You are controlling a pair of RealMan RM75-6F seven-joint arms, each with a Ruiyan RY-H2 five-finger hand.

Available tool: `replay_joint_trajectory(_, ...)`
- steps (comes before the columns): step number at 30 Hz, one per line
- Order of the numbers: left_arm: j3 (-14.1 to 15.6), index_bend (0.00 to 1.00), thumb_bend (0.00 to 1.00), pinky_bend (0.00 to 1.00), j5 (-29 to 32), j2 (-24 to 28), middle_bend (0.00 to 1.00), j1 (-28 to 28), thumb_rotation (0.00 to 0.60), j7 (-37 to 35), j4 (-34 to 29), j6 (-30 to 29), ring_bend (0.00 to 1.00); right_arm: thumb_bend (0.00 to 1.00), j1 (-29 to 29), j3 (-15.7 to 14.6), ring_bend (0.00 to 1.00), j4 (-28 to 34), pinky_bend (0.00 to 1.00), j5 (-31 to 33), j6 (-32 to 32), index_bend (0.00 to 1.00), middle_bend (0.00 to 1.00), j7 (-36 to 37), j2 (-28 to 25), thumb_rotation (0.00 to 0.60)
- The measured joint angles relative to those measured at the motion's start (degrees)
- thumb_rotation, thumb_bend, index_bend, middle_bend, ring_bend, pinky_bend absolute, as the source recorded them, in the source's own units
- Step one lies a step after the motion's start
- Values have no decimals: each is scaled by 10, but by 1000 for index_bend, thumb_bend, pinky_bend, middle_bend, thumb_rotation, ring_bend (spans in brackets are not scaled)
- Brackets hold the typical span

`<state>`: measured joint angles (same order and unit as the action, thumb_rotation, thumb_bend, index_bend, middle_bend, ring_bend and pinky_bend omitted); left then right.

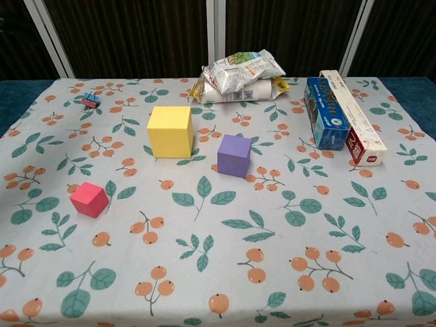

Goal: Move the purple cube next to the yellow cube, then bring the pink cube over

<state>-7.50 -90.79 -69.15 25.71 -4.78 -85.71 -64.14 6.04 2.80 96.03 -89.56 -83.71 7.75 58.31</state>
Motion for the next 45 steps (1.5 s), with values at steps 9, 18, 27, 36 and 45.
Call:
replay_joint_trajectory(9, 4, 242, 50, 136, -51, -61, 165, 73, 600, -34, 43, 14, 119, 26, 6, 3, 0, 4, 0, 6, 8, 0, 40, -7, -1, 600)
replay_joint_trajectory(18, -9, 253, 111, 144, -98, -124, 201, 182, 600, -24, 81, 56, 119, 26, 7, 3, 0, 5, 0, 12, 13, 0, 41, -9, -4, 600)
replay_joint_trajectory(27, -18, 253, 140, 145, -60, -199, 235, 263, 600, 33, 119, 171, 119, 26, 8, 5, 0, 5, 0, 20, 17, 0, 41, -9, -9, 600)
replay_joint_trajectory(36, -36, 254, 150, 145, 40, -271, 236, 304, 600, 109, 152, 243, 119, 26, 10, 6, 0, 3, 0, 24, 21, 0, 41, -6, -9, 600)
replay_joint_trajectory(45, -59, 270, 212, 144, 156, -320, 322, 336, 600, 199, 188, 290, 119, 26, 10, 7, 0, -1, 0, 27, 22, 0, 41, 0, -13, 600)
